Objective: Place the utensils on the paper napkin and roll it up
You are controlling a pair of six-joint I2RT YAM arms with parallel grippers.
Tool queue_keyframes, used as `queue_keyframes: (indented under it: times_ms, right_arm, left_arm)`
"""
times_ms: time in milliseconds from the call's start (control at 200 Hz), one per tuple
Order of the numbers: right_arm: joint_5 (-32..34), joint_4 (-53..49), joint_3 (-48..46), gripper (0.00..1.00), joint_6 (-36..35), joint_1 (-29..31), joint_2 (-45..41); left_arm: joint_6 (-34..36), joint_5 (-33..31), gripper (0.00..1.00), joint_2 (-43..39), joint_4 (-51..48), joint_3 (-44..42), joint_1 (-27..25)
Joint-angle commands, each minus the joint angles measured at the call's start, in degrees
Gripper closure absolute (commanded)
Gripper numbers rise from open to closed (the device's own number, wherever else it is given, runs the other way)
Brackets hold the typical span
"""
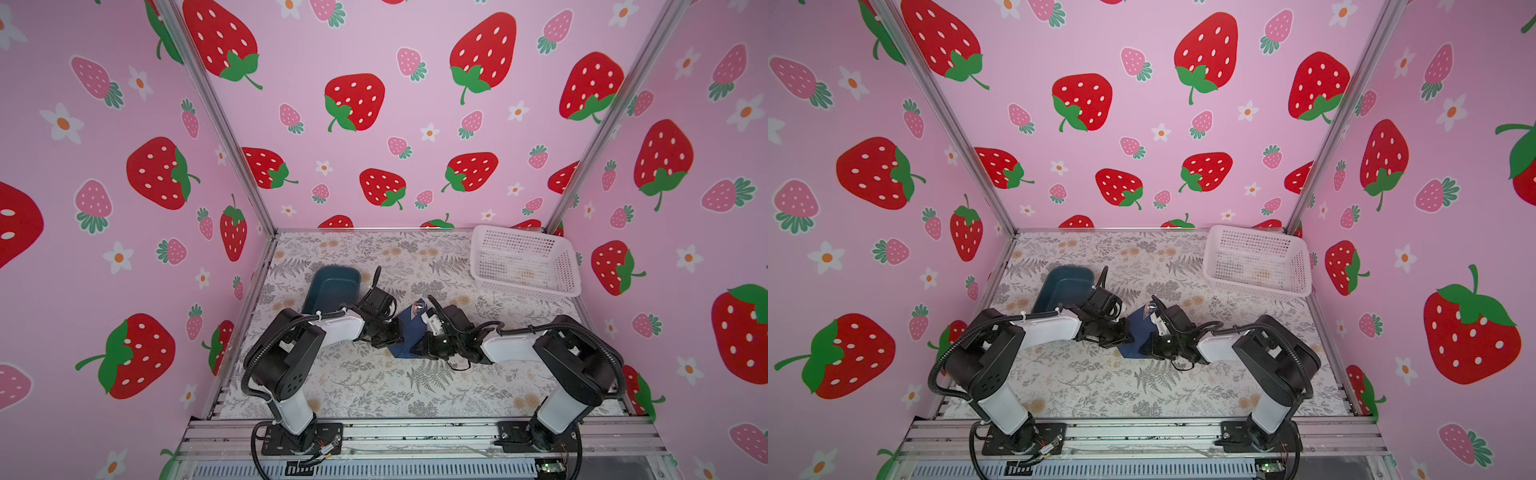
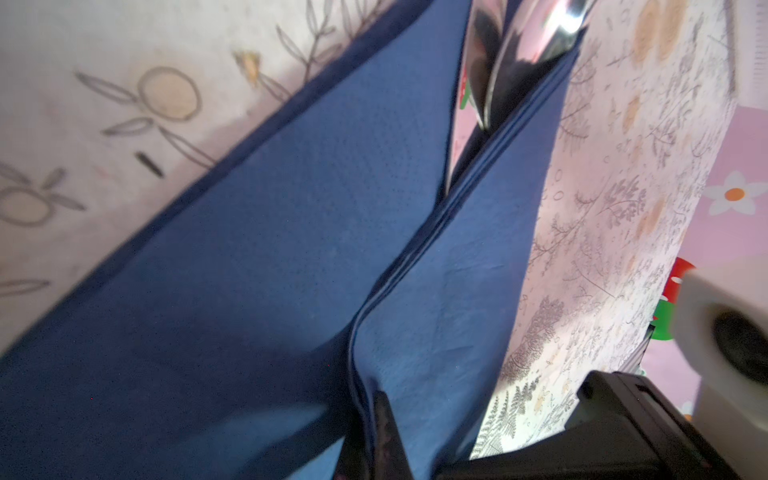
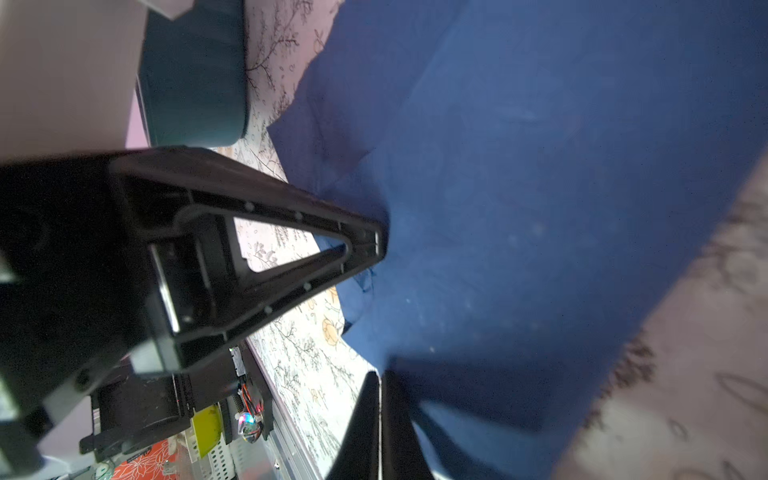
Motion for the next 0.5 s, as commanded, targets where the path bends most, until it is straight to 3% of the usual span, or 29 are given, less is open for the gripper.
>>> queue_keyframes:
  times_ms: [0,375,480,490]
  right_arm:
    - [0.5,1.5,2.1,0.92,1.0,0.6,1.8]
    - [3.9,-0.8,1.3,0.91,-0.3,1.2,3.8]
    - [4.5,-0.2,0.5,0.91,-0.4,1.3,4.3]
    - [4.5,-0.2,0.5,0.91,-0.5,1.3,4.3]
  left_arm:
    - [0.6,0.1,0.98,0.7,-0.5,1.6,-0.2]
    - [0.3,-0.3,0.98,-0.3,-0.3,1.2,-0.3]
    - [0.6,0.1,0.95,-1.2,-0.6,1.3,-0.3]
    - [0.6,0.1,0.92,-1.4,-0.6,1.3,-0.3]
